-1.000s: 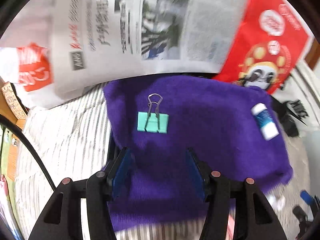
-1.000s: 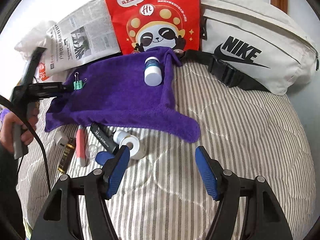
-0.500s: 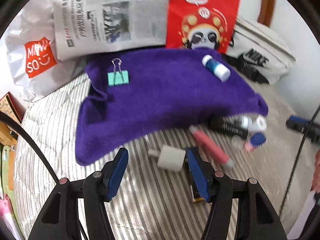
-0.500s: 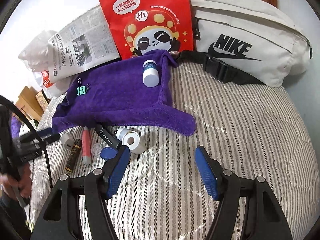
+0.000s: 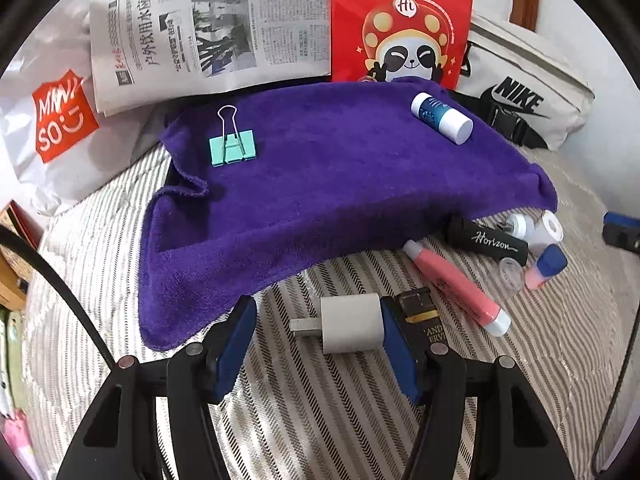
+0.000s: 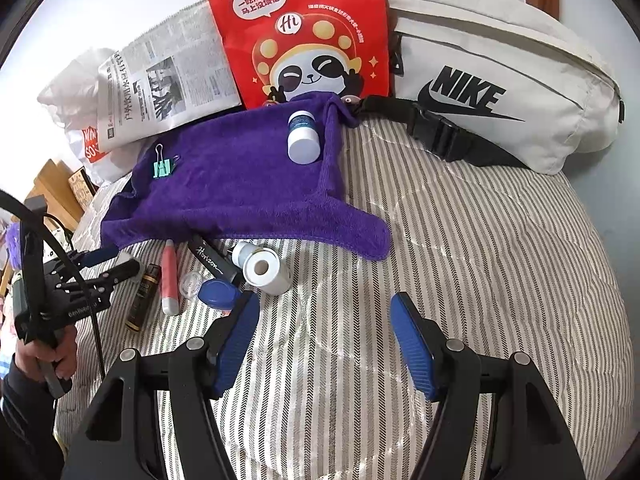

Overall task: Organize rigid objects
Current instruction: 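Grasp the white plug charger with the left tool while the right tool approaches the white tape roll, then set the tape roll beside the jar with the right tool while the left tool carries the charger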

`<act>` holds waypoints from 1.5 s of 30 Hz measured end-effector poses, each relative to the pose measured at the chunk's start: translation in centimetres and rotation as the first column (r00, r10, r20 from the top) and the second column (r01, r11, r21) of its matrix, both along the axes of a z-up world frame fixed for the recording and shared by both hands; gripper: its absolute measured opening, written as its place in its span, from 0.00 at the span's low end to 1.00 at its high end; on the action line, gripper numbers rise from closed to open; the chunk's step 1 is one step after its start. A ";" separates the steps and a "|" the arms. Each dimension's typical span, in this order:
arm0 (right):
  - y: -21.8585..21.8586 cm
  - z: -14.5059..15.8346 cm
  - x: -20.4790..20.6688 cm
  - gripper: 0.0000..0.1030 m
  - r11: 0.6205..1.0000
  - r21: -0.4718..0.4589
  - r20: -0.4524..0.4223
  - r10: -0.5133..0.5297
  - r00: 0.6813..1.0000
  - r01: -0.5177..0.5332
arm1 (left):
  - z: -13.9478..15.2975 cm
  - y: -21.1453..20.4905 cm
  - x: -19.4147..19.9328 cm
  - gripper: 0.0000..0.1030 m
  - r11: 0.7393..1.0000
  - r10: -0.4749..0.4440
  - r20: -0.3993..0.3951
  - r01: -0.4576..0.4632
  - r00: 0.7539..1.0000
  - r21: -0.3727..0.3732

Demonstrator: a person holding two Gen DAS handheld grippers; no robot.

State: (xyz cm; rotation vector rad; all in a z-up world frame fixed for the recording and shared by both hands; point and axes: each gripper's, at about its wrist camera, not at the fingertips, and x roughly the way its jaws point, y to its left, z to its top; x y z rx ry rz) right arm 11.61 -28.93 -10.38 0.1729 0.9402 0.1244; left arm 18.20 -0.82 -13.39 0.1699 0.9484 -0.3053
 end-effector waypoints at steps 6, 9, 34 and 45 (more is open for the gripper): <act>0.3 -1.0 0.3 0.66 1.000 -0.024 -0.029 0.010 1.000 -0.011 | -0.9 -0.2 -0.1 0.57 0.999 0.044 -0.031 -0.044 0.999 -0.012; 0.2 -1.5 0.7 0.66 1.000 -0.025 -0.042 0.005 0.999 -0.006 | -0.9 -0.2 -0.3 0.49 0.996 0.091 -0.014 -0.091 0.996 -0.013; 5.4 -3.2 4.1 0.62 0.977 -0.132 0.022 0.172 0.985 -0.168 | -1.1 1.3 -1.1 0.41 0.987 0.159 0.026 -0.158 0.987 -0.017; 3.7 -3.1 3.8 0.28 0.985 -0.104 0.022 0.139 0.990 -0.136 | -1.1 1.3 -1.1 0.41 0.987 0.158 0.031 -0.157 0.987 -0.021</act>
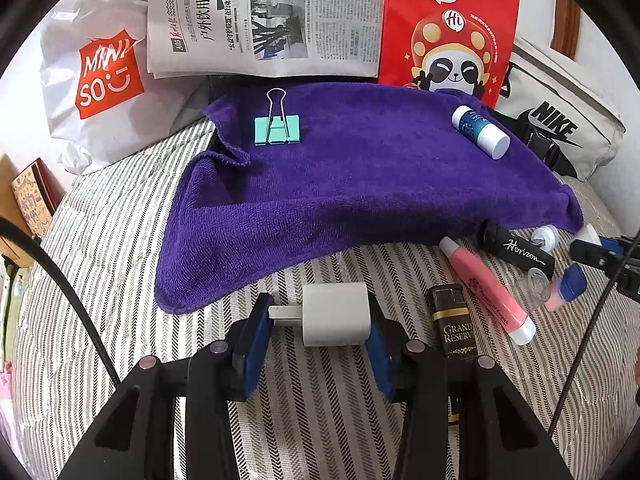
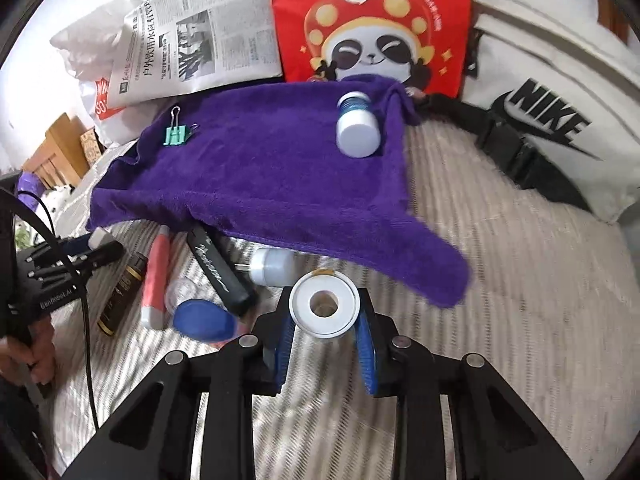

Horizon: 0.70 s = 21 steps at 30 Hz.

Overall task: Organize rigid objects
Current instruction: 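Set the tape roll beside the jar with the right tool while the left tool carries the charger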

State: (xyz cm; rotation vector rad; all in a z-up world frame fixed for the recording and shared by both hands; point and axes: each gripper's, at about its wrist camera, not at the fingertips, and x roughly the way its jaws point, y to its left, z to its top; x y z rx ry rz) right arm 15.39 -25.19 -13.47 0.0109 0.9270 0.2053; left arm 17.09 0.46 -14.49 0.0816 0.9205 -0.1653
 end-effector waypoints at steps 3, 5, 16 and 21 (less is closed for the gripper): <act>-0.3 -0.7 -0.3 0.28 1.000 -0.022 -0.017 -0.005 1.000 0.004 | 0.0 0.0 0.0 0.41 1.000 0.001 0.000 -0.001 1.000 0.001; -0.5 -1.2 -0.4 0.28 1.000 -0.006 -0.010 -0.007 1.000 0.007 | 0.0 0.0 0.0 0.41 1.000 0.001 0.000 -0.001 1.000 0.001; -1.3 0.3 -0.3 0.28 0.998 0.057 -0.008 -0.025 1.000 0.026 | 0.2 -0.2 0.1 0.40 1.000 0.011 -0.012 -0.011 1.000 0.005; -0.5 1.9 -0.6 0.28 0.999 0.037 0.027 0.006 1.000 -0.007 | 0.8 0.1 0.0 0.40 1.000 0.021 -0.025 -0.021 0.999 -0.003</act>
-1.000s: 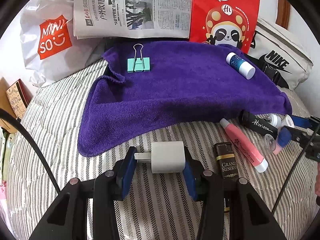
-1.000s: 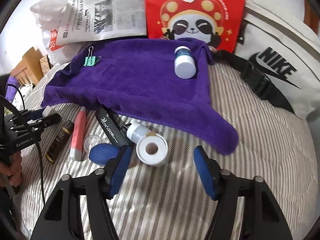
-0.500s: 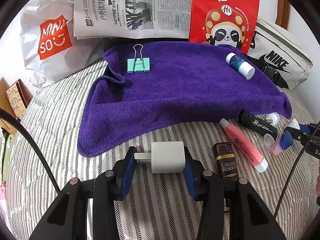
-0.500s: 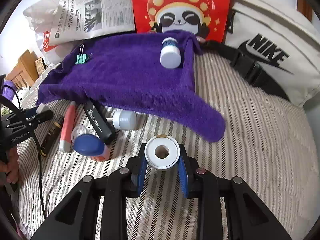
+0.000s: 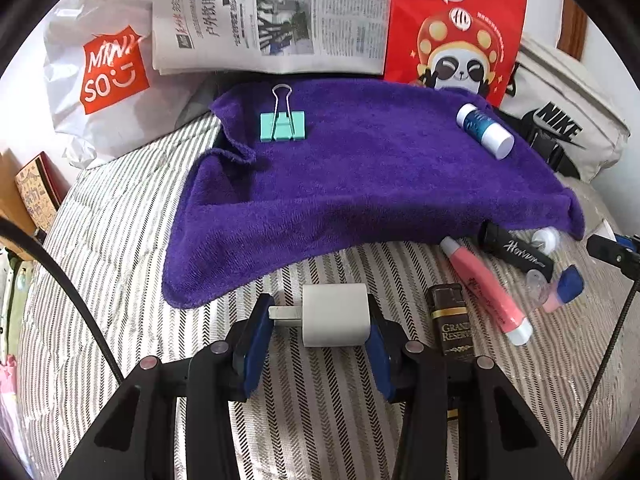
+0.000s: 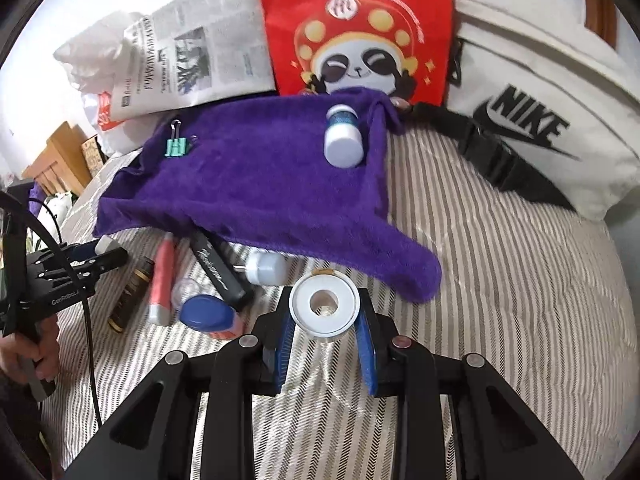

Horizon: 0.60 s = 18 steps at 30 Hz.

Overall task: Organize rigid objects
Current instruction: 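Set the tape roll beside the jar with the right tool while the left tool carries the charger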

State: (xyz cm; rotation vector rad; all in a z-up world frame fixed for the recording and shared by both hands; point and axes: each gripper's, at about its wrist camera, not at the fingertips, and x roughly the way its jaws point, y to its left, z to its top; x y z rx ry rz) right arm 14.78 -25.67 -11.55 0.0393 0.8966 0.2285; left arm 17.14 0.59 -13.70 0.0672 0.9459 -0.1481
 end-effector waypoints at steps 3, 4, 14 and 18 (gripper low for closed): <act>0.5 0.9 0.0 0.28 1.000 -0.010 0.027 0.015 1.000 -0.015 | 0.7 0.6 -0.3 0.40 1.000 0.002 0.012 -0.002 1.000 -0.026; 0.6 1.2 0.1 0.28 1.000 -0.009 0.036 0.021 0.999 -0.021 | 0.9 0.9 -0.4 0.40 0.999 0.001 0.015 0.000 1.000 -0.039; 1.1 2.3 4.2 0.28 0.999 -0.031 0.081 0.027 0.996 -0.025 | 3.7 3.1 1.2 0.40 0.997 0.040 0.038 -0.037 0.998 -0.069; 1.2 1.5 6.6 0.28 0.997 -0.070 0.060 0.021 0.998 -0.017 | 4.7 3.6 2.2 0.40 0.996 0.050 0.060 -0.045 0.997 -0.071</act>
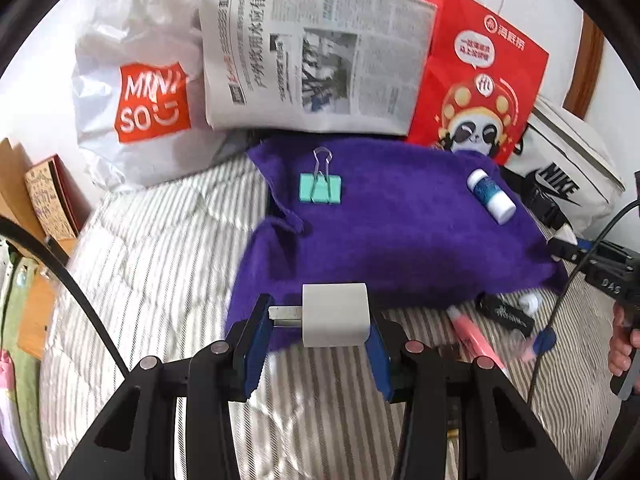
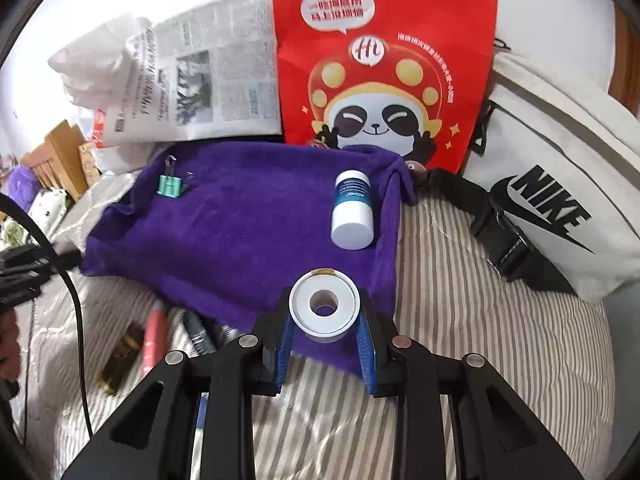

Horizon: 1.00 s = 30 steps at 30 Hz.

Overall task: Organize rigid objects
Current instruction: 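Set the tape roll beside the jar with the right tool while the left tool carries the charger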

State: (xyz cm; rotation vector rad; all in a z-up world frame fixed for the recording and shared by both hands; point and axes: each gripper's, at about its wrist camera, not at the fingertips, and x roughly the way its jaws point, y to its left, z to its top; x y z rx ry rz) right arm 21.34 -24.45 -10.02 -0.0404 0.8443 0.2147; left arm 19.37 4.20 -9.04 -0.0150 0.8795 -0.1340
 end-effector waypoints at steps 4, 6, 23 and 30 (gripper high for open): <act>0.0 -0.9 1.8 0.28 1.000 -0.006 -0.034 -0.011 0.999 0.011 | 0.3 0.0 1.2 0.40 1.000 0.001 0.017 -0.001 1.000 0.011; 0.1 -1.4 2.7 0.28 1.000 -0.008 -0.049 -0.014 0.999 0.014 | 0.1 0.0 2.0 0.40 1.000 -0.006 0.012 0.006 1.000 -0.003; 2.2 -4.2 6.9 0.27 0.997 -0.065 -0.127 -0.039 0.991 0.031 | -1.7 0.1 5.7 0.40 0.999 -0.044 0.013 0.044 0.999 -0.015; 2.3 -4.3 7.0 0.29 0.998 -0.068 -0.135 -0.023 0.991 0.014 | -2.1 0.1 6.3 0.40 0.998 -0.050 0.002 0.050 0.999 -0.027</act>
